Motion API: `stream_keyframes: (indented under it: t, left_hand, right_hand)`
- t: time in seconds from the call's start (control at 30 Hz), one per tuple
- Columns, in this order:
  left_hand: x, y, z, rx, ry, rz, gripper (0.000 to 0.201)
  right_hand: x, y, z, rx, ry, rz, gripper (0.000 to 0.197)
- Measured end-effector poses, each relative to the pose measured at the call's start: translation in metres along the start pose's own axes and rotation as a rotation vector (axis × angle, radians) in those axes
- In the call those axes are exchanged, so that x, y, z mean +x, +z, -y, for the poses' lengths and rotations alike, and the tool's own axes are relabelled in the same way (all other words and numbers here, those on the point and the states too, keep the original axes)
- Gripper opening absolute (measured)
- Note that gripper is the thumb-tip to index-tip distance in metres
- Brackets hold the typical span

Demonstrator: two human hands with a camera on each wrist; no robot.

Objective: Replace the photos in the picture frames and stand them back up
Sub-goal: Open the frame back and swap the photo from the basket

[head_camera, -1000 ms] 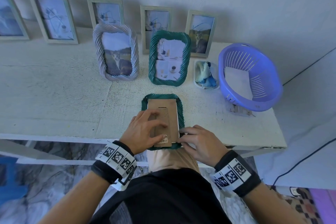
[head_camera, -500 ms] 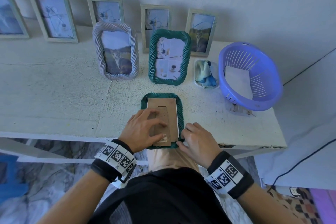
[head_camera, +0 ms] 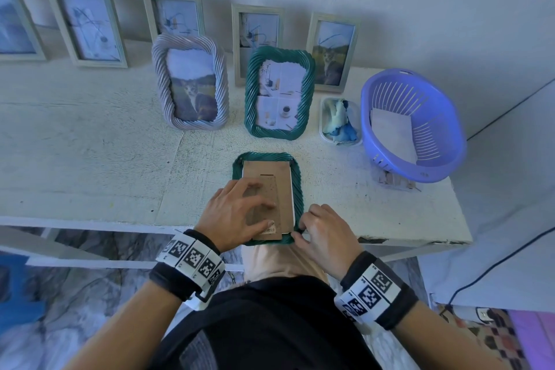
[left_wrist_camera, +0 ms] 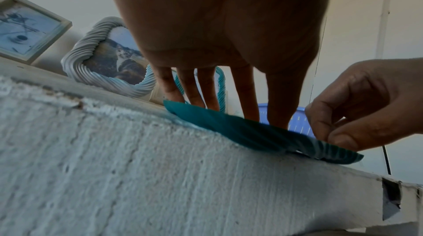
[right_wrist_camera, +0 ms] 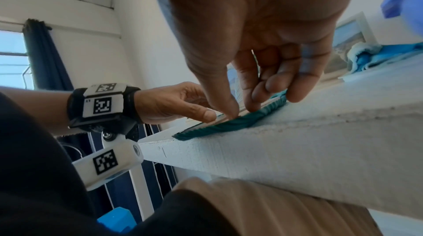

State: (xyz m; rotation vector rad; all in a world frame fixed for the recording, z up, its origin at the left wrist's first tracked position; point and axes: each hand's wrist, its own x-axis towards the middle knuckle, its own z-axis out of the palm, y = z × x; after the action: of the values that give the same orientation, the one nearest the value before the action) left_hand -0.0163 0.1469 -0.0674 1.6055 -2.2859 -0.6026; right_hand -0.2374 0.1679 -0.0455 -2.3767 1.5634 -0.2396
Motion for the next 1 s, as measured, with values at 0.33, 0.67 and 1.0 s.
stream_keyframes:
  t: [0.33, 0.67, 1.0]
  left_hand:
    - [0.0, 0.001, 0.002, -0.004, 0.001, -0.01, 0.047]
    - [-0.001, 0.002, 0.003, -0.005, 0.019, -0.029, 0.044]
    - [-0.001, -0.005, 0.009, -0.211, 0.037, -0.023, 0.044]
  right_hand:
    - [0.003, -0.002, -0.008, 0.115, -0.009, 0.097, 0.015]
    - [0.003, 0.0, -0.012, 0.105, -0.163, 0.067, 0.012]
    - [0.011, -0.011, -0.009, 0.063, -0.207, 0.002, 0.02]
